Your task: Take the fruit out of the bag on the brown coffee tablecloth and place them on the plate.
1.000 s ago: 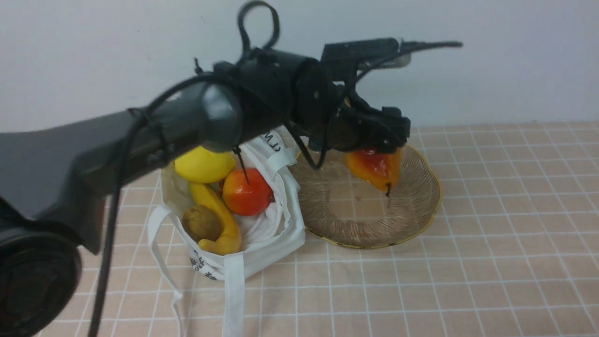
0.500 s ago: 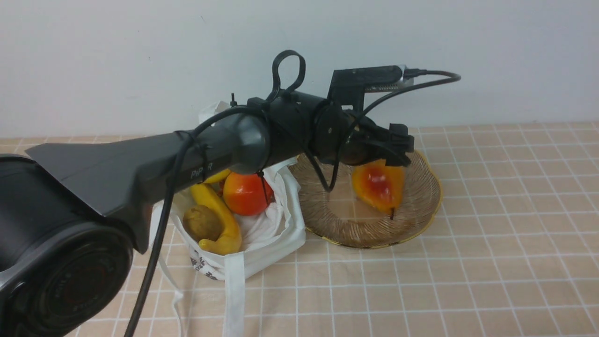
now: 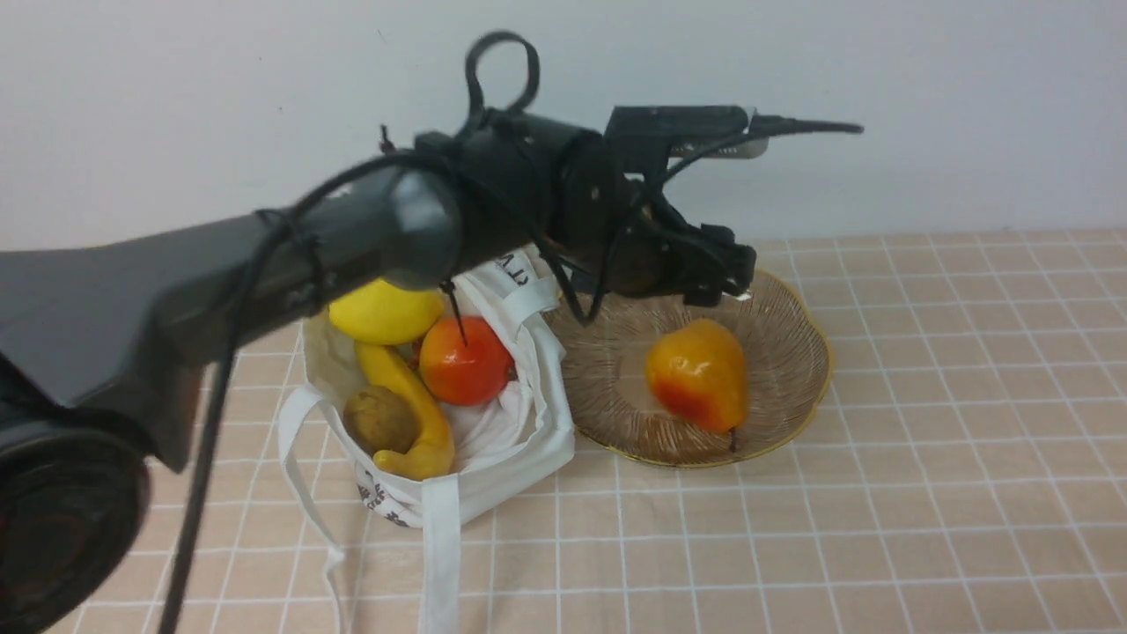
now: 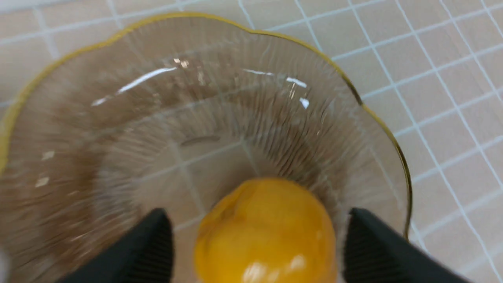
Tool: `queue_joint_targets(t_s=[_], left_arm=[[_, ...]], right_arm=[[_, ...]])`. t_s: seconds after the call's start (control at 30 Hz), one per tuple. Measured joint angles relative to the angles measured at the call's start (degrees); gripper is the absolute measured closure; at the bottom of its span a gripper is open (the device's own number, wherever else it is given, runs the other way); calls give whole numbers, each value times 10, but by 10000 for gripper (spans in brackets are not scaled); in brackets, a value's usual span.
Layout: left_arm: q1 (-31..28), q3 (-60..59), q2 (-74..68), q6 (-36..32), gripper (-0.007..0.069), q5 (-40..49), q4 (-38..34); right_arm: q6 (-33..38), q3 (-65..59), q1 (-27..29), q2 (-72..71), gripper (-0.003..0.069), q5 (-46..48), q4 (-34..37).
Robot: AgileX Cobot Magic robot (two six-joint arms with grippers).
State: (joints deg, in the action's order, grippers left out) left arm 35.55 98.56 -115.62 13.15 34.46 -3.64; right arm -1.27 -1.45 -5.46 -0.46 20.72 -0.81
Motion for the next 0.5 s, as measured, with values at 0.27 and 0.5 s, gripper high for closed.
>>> queue_joint_targets(t_s=[0.27,0.5], left_arm=[[-13,-1,187,-81,614,230,104],[-16,-97,336,-94,632,295,177]], right_arm=[[0,0,0,0,673,0,0],[0,0,0,0,673,0,0]])
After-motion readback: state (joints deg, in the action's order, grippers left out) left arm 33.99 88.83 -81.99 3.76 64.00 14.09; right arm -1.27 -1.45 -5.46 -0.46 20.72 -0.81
